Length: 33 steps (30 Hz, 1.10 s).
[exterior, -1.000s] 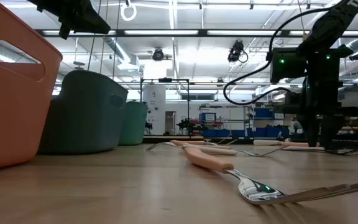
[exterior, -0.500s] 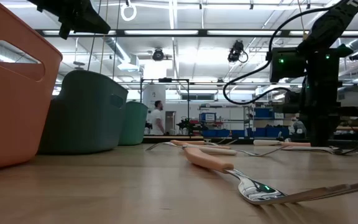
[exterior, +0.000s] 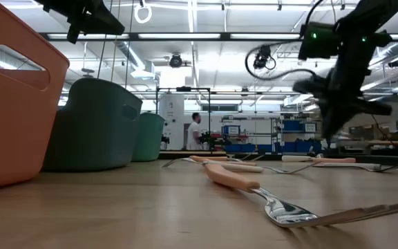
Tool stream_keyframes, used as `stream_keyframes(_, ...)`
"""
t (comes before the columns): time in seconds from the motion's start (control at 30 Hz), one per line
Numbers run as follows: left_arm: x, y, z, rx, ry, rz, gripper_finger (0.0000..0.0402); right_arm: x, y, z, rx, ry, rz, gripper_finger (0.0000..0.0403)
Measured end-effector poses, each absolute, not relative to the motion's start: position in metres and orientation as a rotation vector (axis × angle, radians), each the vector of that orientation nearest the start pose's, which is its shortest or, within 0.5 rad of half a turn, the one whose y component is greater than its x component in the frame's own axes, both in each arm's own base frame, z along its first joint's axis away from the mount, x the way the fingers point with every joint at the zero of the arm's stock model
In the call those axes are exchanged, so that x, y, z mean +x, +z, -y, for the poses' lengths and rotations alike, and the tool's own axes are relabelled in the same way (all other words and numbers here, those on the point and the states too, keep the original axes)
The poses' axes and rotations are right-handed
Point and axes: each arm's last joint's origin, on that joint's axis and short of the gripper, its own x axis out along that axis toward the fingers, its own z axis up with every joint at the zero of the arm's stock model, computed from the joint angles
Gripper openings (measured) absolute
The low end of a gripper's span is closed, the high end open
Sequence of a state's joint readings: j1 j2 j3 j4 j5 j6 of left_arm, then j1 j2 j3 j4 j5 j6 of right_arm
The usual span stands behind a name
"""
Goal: Sort silverware by color (type)
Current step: Put the black fork into the green bin
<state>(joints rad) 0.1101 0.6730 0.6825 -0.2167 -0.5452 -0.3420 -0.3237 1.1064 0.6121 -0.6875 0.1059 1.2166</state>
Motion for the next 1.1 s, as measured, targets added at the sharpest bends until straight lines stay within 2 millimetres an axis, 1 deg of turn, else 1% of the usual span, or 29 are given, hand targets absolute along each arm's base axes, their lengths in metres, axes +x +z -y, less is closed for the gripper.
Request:
stream_keyframes(0.1,0.151,0.309,-0.032,-0.322,0.685,-0.090,0.0071,0.181,0.202,0.064,1.142,-0.960,-0.696,0.0014)
stream_keyframes(0.33,0.173,0.301,-0.033,-0.367,0.667,-0.107,0.0071,0.214,0.244,0.074,1.016,-0.681,-0.327,0.0014)
stream_keyframes(0.43,0.184,0.297,-0.034,-0.378,0.621,-0.119,0.0079,0.224,0.258,0.078,0.946,-0.618,-0.245,0.0014)
stream_keyframes(0.5,0.192,0.295,-0.034,-0.395,0.598,-0.116,0.0088,0.230,0.266,0.080,0.901,-0.599,-0.218,0.0014)
stream_keyframes(0.67,0.211,0.294,-0.036,-0.430,0.579,-0.032,0.0111,0.247,0.279,0.084,0.804,-0.617,-0.195,0.0014)
stream_keyframes(0.8,0.229,0.290,-0.038,-0.540,0.568,0.048,0.0113,0.268,0.288,0.086,0.707,-0.600,-0.214,0.0014)
stream_keyframes(0.9,0.239,0.284,-0.038,-0.563,0.552,0.051,0.0109,0.285,0.293,0.086,0.646,-0.605,-0.219,0.0014)
stream_keyframes(1.03,0.245,0.277,-0.041,-0.557,0.560,0.022,0.0104,0.305,0.300,0.084,0.552,-0.633,-0.221,0.0015)
stream_keyframes(1.1,0.246,0.275,-0.044,-0.556,0.574,0.018,0.0104,0.317,0.302,0.082,0.489,-0.612,-0.232,0.0015)
